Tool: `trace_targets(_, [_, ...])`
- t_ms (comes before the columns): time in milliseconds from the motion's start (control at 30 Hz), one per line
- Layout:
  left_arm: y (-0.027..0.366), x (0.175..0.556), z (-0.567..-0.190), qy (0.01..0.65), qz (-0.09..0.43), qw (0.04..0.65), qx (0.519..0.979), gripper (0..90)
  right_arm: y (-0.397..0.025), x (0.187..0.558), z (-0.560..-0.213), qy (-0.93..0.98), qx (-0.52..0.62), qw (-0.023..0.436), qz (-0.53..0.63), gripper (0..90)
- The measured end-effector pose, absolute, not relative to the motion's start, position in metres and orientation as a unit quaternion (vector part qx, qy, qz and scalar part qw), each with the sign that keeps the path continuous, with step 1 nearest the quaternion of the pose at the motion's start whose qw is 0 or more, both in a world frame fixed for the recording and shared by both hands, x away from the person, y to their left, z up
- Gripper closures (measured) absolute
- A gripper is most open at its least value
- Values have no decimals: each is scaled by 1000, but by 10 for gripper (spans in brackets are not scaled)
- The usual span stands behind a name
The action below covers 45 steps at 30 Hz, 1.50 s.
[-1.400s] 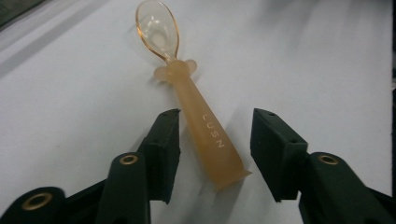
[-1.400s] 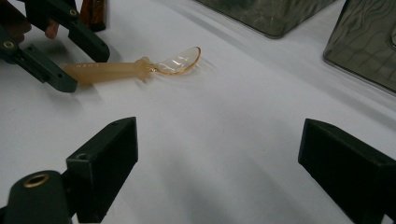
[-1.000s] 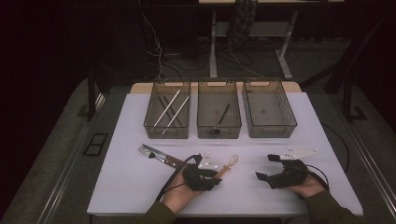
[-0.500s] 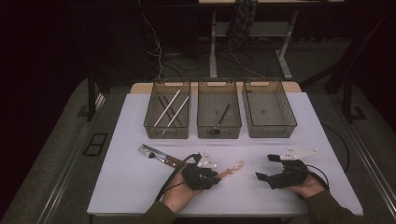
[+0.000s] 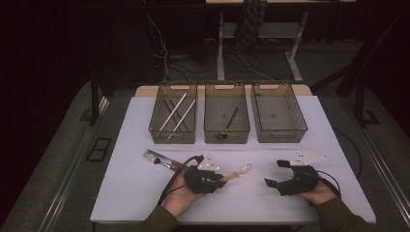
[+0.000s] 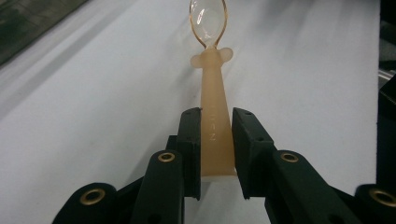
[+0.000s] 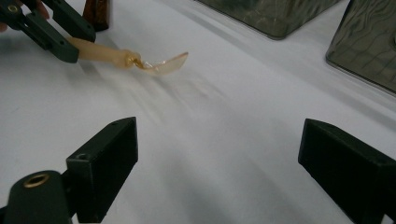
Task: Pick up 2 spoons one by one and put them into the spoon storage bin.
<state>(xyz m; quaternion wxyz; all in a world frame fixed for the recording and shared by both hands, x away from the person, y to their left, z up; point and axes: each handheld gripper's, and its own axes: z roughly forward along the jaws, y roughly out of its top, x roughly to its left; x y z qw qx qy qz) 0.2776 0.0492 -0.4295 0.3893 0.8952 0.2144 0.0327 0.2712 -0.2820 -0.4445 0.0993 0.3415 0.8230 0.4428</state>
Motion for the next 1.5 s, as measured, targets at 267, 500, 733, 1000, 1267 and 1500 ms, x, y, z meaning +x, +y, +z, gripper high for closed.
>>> trace_targets(267, [62,281,-418,214,28,410,886,727,-282,272,-445,824,341,99,442,113])
trace_targets(500, [70,284,-411,212,27,417,883,727,-282,271,-445,825,339,99,442,113])
trace_targets(733, [77,291,-402,217,27,428,877,727,-282,271,-445,825,339,98,442,113])
trace_targets(1000, [80,302,-395,224,28,439,870,726,-282,272,-445,825,340,99,441,113])
trace_targets(1267, [74,311,-385,223,32,454,862,726,-282,272,-445,823,345,100,441,113])
trace_targets(1500, [67,322,-376,217,34,461,860,726,-283,272,-446,822,350,101,438,113])
